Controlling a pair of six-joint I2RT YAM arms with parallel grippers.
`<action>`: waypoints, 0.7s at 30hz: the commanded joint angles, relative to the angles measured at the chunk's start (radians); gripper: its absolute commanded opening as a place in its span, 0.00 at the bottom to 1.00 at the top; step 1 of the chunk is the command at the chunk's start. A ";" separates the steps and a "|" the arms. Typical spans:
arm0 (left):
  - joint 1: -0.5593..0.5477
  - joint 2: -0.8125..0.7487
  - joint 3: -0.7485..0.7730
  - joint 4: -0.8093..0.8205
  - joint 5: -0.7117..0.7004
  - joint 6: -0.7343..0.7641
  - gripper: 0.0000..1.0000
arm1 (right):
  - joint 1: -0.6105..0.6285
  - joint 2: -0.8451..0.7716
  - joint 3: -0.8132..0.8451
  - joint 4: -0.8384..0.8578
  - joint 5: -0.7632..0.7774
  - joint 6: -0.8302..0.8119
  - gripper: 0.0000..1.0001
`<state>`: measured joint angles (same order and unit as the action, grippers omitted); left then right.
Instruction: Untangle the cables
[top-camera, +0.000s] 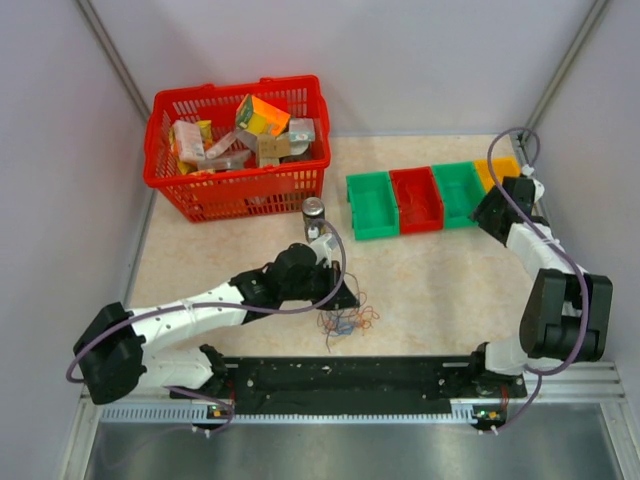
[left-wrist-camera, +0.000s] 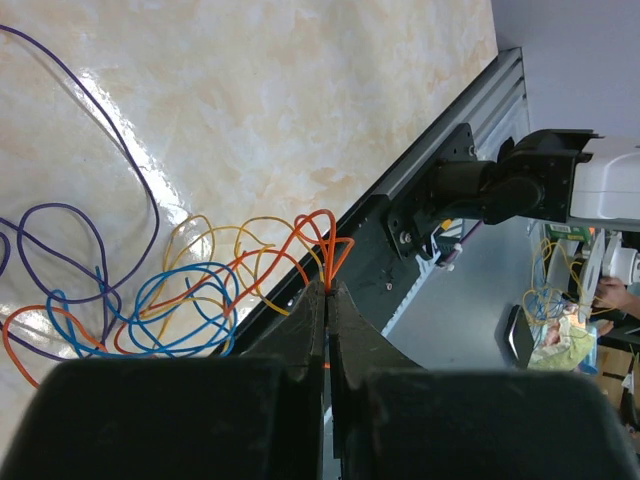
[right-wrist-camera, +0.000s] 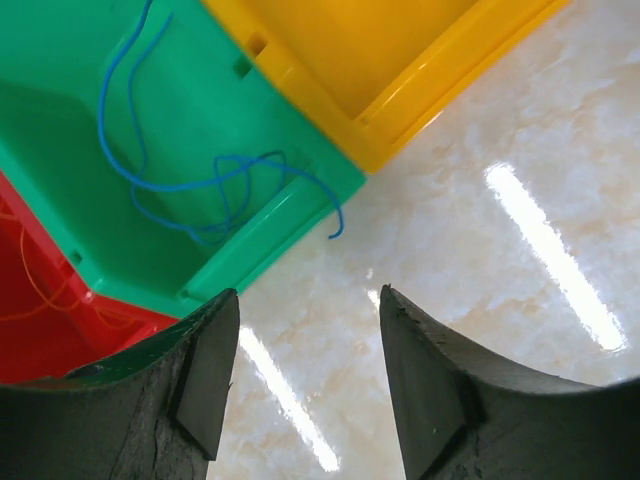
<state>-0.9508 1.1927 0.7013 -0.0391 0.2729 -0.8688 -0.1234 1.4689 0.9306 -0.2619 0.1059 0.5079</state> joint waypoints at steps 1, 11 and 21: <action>-0.003 0.039 0.013 0.091 0.049 0.042 0.00 | -0.065 -0.050 -0.070 0.199 -0.026 0.038 0.57; 0.000 0.068 -0.008 0.122 0.075 0.073 0.00 | -0.101 0.007 -0.087 0.348 -0.179 0.030 0.36; 0.006 0.125 0.010 0.139 0.109 0.074 0.00 | -0.009 0.174 0.095 0.227 -0.045 0.098 0.34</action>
<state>-0.9497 1.3075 0.6994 0.0456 0.3473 -0.8082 -0.1684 1.5871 0.9131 0.0082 -0.0353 0.5873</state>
